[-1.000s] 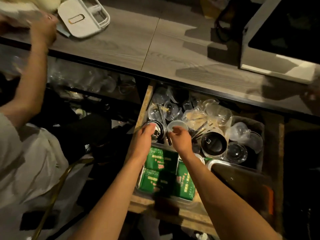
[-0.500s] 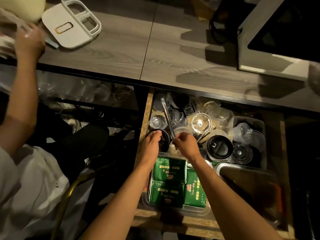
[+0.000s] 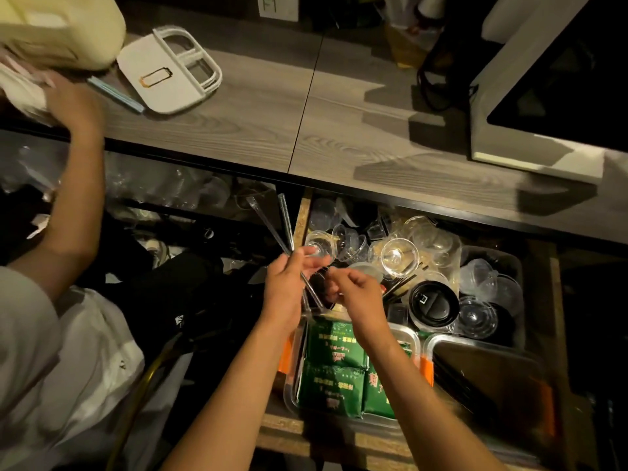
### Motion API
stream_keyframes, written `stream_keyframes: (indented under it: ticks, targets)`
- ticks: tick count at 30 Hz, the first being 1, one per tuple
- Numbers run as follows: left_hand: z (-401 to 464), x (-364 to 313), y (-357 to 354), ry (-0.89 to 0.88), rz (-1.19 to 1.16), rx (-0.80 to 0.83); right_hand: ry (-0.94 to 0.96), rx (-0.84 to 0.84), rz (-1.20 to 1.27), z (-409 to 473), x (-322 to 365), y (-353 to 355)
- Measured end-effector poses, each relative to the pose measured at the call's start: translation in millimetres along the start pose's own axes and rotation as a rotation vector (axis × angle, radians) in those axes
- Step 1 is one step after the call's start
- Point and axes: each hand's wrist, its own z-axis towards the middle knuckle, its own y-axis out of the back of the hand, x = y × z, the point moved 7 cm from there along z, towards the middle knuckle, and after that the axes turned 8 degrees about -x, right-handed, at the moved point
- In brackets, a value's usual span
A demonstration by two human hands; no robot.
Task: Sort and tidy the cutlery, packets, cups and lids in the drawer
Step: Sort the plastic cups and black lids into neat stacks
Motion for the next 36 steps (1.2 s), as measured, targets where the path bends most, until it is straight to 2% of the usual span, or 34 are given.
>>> stream_keyframes:
  ticks: [2,5,10,14,19,26,29,31,34,36]
  targets:
    - [5,-2,17,0.014,0.076,-0.049,-0.034,-0.101,0.032,17,1,-3]
    - [13,7,34,0.120,0.194,-0.074,-0.122,-0.109,0.052,47,-7,-26]
    - [19,23,41,0.276,0.129,-0.062,-0.285,-0.096,0.058,77,-23,-66]
    - [18,25,40,0.263,0.127,-0.052,-0.288,-0.147,0.030,81,-26,-70]
    - [14,27,33,0.220,0.131,-0.069,-0.267,-0.111,0.069,61,-15,-51]
    - [8,25,-19,0.207,-0.087,0.013,-0.077,-0.028,-0.009,-2,-2,6]
    - [0,24,-46,0.210,-0.188,0.062,-0.049,-0.021,0.002,-17,-7,23]
    - [-3,25,-59,0.209,-0.241,0.040,-0.033,-0.024,0.010,-19,-11,34]
    - [-7,26,-72,0.160,-0.349,-0.036,-0.146,-0.090,0.125,-16,-19,52]
    - [-13,29,-80,0.131,-0.385,-0.071,-0.305,-0.112,0.371,-17,-21,56]
